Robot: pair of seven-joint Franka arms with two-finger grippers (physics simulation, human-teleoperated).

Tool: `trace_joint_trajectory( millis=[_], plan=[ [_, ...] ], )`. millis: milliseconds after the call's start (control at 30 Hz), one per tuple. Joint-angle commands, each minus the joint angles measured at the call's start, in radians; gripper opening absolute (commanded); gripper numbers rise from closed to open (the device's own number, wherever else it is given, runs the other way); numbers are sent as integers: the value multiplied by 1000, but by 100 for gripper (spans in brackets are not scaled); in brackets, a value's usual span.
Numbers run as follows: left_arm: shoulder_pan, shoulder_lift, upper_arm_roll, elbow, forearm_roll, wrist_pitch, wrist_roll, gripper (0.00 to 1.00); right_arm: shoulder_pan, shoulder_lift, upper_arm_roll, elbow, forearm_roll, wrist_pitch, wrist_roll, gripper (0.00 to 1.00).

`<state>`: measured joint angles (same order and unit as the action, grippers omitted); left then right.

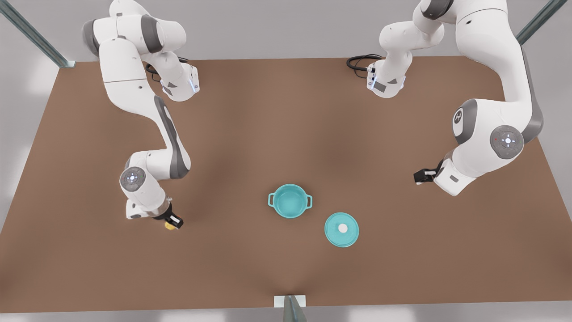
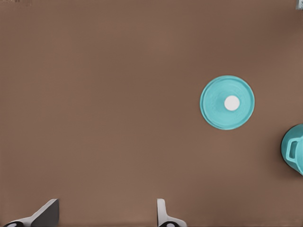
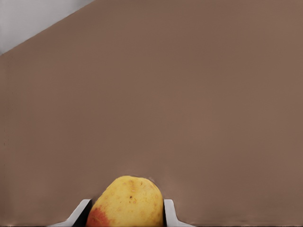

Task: Open the pot lid and put the potato into the pot

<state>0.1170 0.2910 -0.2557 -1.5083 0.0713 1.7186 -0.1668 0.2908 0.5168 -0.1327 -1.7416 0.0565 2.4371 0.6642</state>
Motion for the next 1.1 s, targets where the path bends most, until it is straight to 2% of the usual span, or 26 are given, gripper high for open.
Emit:
trace_joint_trajectory(
  millis=[0,167,333,400,500,733,1000,1067],
  plan=[
    [0,-1,0,0,1,-2,139,100,39,-31,1,7,-7,-170,275,57],
    [3,-1,0,-4,1,-2,139,100,180,-61,2,43,-7,-260,432,57],
    [6,-10,1,3,1,-13,139,100,192,-63,197,129,-18,-348,620,58],
    [7,-13,3,7,2,-13,141,100,218,-57,222,151,-20,-352,653,58],
    [7,-15,1,5,2,-17,141,100,263,-17,222,169,-20,-340,673,58],
    [10,-15,1,5,4,-20,141,100,300,199,222,401,-23,-334,700,58],
    [10,-12,0,8,2,-20,141,100,338,322,212,462,-24,-34,767,58],
    [6,-9,-4,7,8,-20,141,100,340,322,209,479,-24,-15,775,58]
  ],
)
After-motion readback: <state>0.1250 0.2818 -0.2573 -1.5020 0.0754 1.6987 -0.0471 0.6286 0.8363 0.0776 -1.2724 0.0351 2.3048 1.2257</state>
